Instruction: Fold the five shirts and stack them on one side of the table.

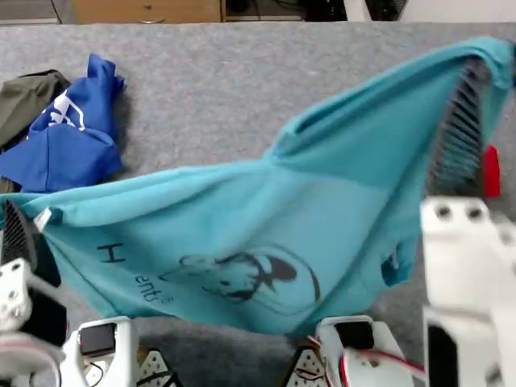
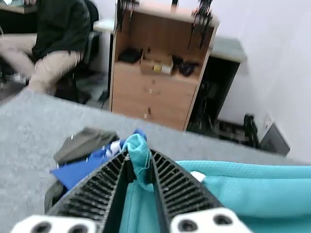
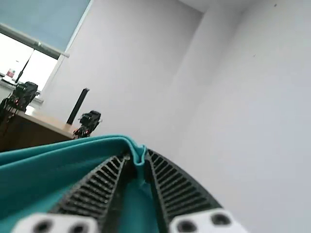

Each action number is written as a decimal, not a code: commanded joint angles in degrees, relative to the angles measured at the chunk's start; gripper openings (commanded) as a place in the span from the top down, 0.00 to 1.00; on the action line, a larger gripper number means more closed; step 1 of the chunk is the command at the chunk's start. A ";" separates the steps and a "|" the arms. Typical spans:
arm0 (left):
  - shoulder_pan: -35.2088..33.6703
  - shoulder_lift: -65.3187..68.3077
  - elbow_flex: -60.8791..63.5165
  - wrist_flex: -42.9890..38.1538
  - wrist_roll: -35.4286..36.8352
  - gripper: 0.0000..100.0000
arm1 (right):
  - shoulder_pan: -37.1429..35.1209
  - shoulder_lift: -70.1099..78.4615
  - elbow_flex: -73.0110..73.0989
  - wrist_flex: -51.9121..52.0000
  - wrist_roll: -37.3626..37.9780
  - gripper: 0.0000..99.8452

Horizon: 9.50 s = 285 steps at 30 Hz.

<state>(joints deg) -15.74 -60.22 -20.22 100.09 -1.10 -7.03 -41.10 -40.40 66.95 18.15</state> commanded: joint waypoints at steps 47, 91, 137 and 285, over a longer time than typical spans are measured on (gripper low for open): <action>3.87 45.93 38.24 -36.84 -10.11 0.98 | -0.40 57.10 -0.22 21.54 10.29 1.00; -7.21 3.47 92.92 -48.79 -24.00 0.98 | 12.53 -29.49 108.18 12.84 33.41 1.00; -5.71 3.47 95.12 -43.96 -31.03 0.97 | 15.25 -32.40 109.67 18.73 50.81 0.99; -10.11 42.77 74.55 -61.19 -2.11 0.98 | -17.98 -0.40 97.89 18.29 39.91 0.83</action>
<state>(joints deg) -25.32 -18.90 58.20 37.76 -3.74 -24.35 -44.26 56.22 89.45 57.10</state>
